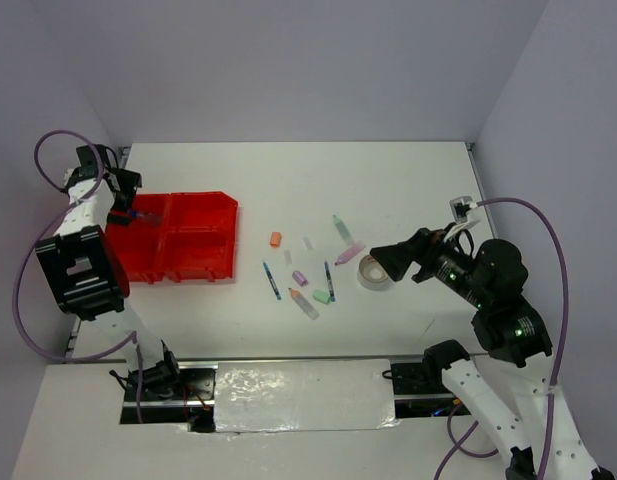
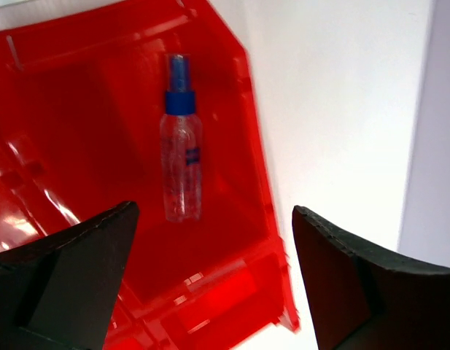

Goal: Sort the stationery into containers
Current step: Place the stationery in the storage box, then pick up the stationery from the center of the board.

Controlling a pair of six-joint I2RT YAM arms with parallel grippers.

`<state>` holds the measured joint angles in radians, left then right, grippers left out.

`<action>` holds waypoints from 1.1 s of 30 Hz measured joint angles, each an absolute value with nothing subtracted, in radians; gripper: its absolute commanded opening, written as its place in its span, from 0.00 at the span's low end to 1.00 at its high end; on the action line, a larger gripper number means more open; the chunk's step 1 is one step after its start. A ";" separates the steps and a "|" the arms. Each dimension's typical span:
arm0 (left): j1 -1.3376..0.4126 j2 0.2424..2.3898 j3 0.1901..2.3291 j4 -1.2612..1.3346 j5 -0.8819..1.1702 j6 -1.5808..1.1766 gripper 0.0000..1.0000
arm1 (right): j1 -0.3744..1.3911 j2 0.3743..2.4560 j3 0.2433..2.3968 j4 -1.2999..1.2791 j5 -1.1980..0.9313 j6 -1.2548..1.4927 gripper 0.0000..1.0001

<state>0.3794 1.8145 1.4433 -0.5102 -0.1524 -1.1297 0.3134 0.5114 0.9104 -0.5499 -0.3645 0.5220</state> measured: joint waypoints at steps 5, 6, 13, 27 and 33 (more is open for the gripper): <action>0.378 1.734 1.478 -0.525 -0.099 -1.101 0.99 | 0.313 0.574 0.883 -0.540 -0.316 0.511 1.00; 0.373 1.723 1.517 -0.538 -0.091 -1.088 0.99 | 0.313 0.590 0.870 -0.540 -0.292 0.508 0.99; 0.260 1.517 1.632 -0.529 -0.096 -0.919 0.99 | 0.313 0.717 0.788 -0.569 -0.060 0.503 0.88; -0.069 0.874 1.161 -0.634 -0.153 -0.516 0.99 | 0.314 0.996 0.772 -0.603 0.210 0.457 0.56; -0.077 0.752 0.985 -0.720 -0.202 -0.417 0.99 | 0.316 1.105 0.769 -0.584 0.202 0.448 0.51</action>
<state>-0.0772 0.7521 0.9848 -0.7204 -0.2016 -0.4168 0.3164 1.1053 0.7692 -0.5838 0.2024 0.4477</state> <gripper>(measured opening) 0.993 0.519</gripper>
